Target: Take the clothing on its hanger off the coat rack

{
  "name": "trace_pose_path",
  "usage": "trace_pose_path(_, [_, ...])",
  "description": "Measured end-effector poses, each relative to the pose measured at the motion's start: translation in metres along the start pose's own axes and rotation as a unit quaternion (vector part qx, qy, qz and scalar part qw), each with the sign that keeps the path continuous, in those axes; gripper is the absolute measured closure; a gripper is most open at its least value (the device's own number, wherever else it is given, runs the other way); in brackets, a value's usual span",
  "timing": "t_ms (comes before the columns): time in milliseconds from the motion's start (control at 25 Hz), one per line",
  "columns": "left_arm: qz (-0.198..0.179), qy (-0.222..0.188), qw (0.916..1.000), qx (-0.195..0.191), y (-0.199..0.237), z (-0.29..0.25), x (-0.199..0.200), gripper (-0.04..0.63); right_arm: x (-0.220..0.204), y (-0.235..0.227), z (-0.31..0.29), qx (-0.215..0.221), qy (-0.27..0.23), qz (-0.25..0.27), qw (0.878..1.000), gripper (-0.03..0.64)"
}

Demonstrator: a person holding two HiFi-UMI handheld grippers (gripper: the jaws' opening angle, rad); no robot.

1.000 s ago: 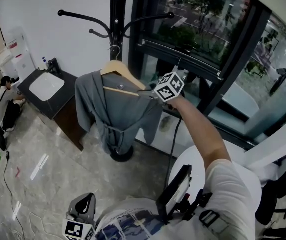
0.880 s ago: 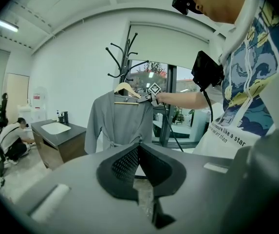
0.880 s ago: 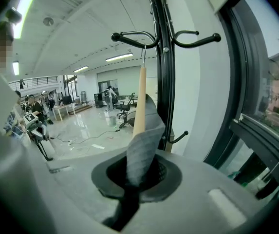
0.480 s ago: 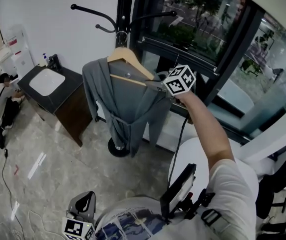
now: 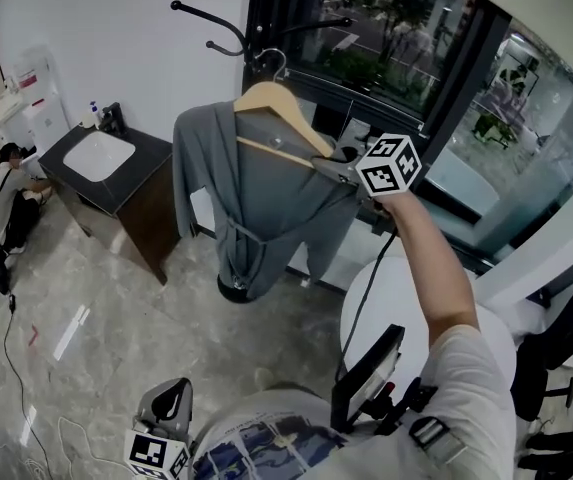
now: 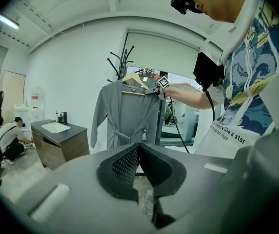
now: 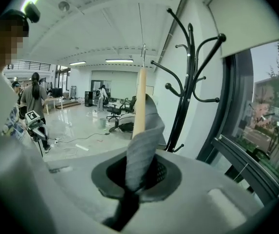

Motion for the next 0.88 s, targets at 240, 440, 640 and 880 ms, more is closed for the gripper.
trace_pose_path(240, [0.008, -0.012, 0.9999, 0.01, 0.009, 0.045, -0.014, 0.594, 0.001, 0.069, 0.021, -0.011, -0.005, 0.009, 1.0, 0.609])
trace_pose_path(440, [0.002, -0.013, 0.9999, 0.002, 0.012, 0.076, -0.027, 0.594, -0.006, 0.13, 0.039, -0.013, -0.01, 0.008, 1.0, 0.609])
trace_pose_path(640, [0.003, -0.008, 0.9998, -0.016, 0.001, 0.093, -0.033, 0.594, -0.017, 0.184, 0.055, -0.006, -0.014, 0.005, 1.0, 0.609])
trace_pose_path(880, [-0.001, -0.005, 0.9995, -0.031, -0.008, 0.107, -0.041, 0.594, -0.033, 0.247, 0.074, 0.008, -0.019, 0.007, 1.0, 0.609])
Point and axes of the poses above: the fingertips, and each gripper's own axes: z backward along the fingers, y to its left, x out of its top, the point moved 4 cm from there along z, backward along the fingers, and after that the axes turned 1 degree about x, right-handed, at the moved point
